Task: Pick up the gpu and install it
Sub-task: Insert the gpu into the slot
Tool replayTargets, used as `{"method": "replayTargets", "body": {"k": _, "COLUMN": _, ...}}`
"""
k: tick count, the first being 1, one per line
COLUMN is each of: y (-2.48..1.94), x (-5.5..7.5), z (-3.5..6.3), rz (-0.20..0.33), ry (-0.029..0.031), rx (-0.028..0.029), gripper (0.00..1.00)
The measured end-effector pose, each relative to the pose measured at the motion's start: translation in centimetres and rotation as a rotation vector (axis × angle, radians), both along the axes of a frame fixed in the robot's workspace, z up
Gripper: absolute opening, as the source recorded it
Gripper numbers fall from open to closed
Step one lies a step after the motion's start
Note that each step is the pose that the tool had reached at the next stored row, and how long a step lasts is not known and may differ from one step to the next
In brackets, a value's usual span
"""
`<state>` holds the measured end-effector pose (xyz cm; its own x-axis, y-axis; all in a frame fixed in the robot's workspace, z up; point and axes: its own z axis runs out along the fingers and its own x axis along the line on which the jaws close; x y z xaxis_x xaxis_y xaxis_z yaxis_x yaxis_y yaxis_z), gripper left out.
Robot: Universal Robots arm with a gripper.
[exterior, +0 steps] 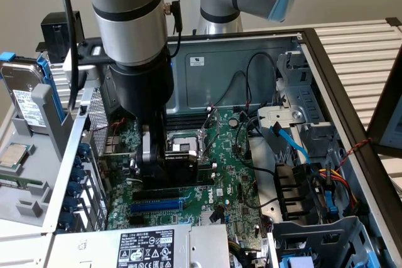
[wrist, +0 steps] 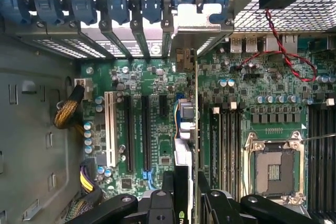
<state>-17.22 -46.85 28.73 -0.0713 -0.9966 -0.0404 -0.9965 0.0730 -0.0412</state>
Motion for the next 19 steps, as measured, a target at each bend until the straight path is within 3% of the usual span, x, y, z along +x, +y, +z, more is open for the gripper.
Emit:
{"method": "replayTargets", "body": {"k": 5, "y": 0.00, "x": -0.1, "z": -0.53, "rz": 0.000, "ry": -0.0027, "rx": -0.0001, "gripper": 0.27}}
{"method": "replayTargets", "body": {"k": 19, "y": -0.22, "x": -0.3, "z": -1.45, "rz": 0.000, "ry": -0.0030, "rx": 0.0001, "gripper": 0.27}}
